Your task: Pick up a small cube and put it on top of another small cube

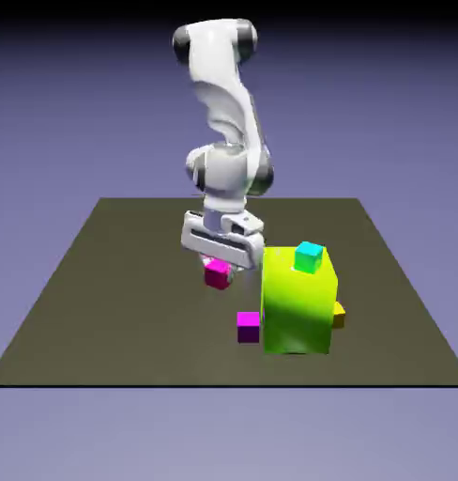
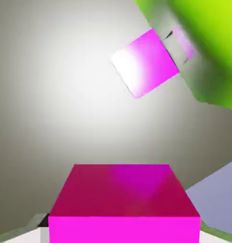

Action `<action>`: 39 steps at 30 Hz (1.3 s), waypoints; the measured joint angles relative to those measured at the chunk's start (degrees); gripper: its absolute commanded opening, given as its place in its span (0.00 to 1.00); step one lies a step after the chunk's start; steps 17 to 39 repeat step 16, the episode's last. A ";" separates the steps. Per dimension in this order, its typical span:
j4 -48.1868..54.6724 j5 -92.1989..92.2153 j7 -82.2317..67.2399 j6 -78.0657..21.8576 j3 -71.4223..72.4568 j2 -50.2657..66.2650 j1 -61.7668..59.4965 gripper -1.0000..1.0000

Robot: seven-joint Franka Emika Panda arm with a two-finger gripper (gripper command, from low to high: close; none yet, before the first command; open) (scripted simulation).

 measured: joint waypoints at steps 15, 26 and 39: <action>1.09 2.29 -1.50 -3.66 7.14 -2.76 12.52 1.00; 2.19 2.53 -1.59 -6.14 7.51 -4.13 12.64 1.00; 2.19 2.53 -1.59 -6.14 7.51 -4.13 12.64 1.00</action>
